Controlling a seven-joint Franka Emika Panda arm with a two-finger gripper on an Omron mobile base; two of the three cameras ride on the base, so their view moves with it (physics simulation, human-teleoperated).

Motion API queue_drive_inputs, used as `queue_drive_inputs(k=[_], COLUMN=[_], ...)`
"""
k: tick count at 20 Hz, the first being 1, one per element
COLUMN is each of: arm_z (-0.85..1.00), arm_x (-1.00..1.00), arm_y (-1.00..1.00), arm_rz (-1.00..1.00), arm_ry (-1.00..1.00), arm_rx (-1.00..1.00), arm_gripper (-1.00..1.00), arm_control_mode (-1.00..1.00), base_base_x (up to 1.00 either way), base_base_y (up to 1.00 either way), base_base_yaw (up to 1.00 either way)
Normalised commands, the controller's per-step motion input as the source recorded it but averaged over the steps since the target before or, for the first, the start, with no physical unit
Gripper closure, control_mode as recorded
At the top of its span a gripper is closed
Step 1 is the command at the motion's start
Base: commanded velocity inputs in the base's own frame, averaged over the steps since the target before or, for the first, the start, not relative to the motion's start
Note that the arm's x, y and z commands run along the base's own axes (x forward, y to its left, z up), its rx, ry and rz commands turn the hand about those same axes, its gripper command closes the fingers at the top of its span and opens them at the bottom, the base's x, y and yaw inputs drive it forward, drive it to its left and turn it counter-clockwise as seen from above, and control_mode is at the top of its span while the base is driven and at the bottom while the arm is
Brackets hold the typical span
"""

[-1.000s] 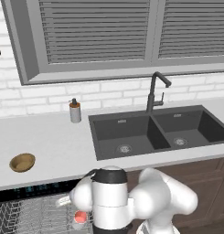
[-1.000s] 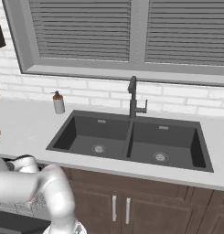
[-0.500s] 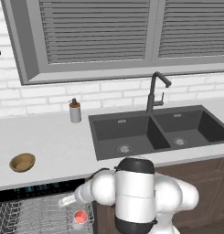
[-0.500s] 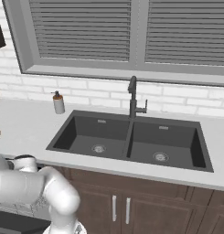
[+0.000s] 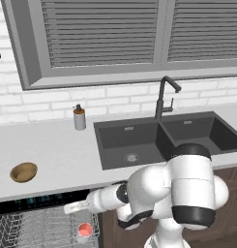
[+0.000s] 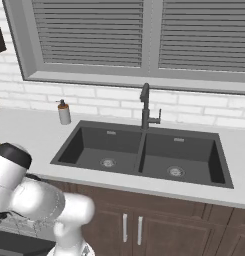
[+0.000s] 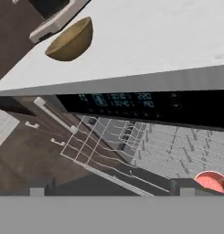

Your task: Pick up the cup and bowl from the counter, place them in the dishwasher, and close the dishwasher door.

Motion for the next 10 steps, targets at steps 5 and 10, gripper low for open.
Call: queue_drive_inputs(k=[5,10], arm_z=[1.00,1.00], arm_x=[-0.29,-0.08], arm_y=[0.00,0.00], arm_rz=[0.00,0.00], arm_ry=[0.12,0.20], arm_rx=[0.16,0.16], arm_gripper=[-1.00,-1.00], arm_control_mode=[-1.00,-1.00], base_base_x=[0.00,0.00], base_base_y=[0.00,0.00], base_base_yaw=[0.00,0.00])
